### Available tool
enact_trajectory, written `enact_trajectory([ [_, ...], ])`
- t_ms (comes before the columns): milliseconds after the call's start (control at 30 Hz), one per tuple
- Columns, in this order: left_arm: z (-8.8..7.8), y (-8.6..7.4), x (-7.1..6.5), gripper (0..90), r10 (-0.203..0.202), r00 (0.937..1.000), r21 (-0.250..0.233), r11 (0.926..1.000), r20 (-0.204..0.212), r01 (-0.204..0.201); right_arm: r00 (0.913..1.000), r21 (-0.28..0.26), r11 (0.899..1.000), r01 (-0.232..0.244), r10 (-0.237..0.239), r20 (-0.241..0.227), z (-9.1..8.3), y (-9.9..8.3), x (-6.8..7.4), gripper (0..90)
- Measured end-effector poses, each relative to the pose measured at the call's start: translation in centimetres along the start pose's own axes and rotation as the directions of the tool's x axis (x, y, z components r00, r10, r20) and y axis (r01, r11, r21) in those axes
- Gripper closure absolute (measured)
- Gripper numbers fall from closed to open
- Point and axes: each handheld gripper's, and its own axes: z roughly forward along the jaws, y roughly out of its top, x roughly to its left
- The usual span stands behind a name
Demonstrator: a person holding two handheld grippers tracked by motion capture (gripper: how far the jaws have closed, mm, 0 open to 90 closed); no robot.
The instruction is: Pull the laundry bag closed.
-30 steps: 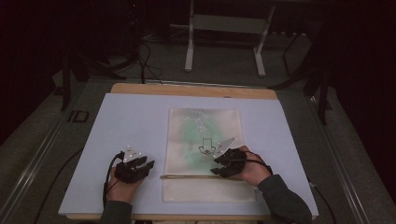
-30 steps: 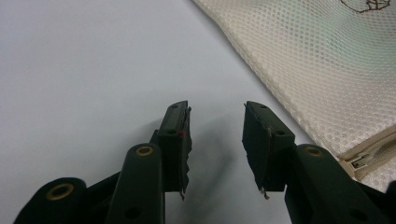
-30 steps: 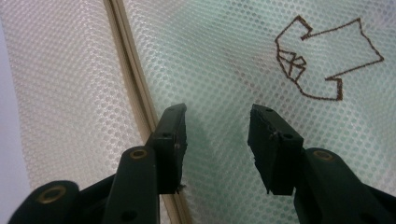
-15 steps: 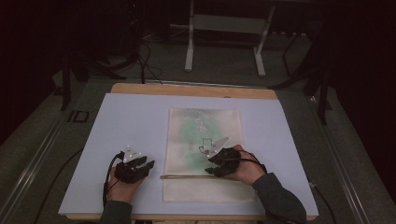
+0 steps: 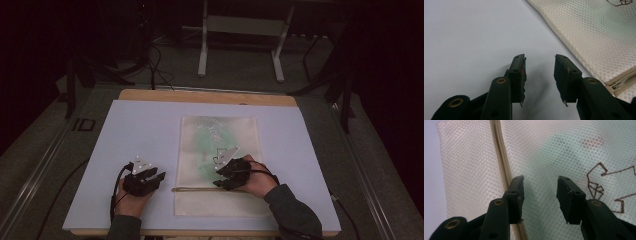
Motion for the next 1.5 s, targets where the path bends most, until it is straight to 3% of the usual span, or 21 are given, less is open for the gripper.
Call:
enact_trajectory([
  [1167, 0.1, 0.0, 0.0, 60.2, 0.002, 1.0, 0.004, 1.0, 0.003, -0.002, 0.9967, -0.021, 0.998, 0.059, -0.06, -0.054, 1.9, 3.1, 1.4, 58.7],
  [1500, 0.1, 0.0, 0.0, 60.2, 0.002, 1.0, 0.003, 1.0, 0.004, -0.002, 0.9937, -0.004, 0.996, 0.088, -0.088, -0.07, 2.6, 4.1, 1.8, 59.6],
])
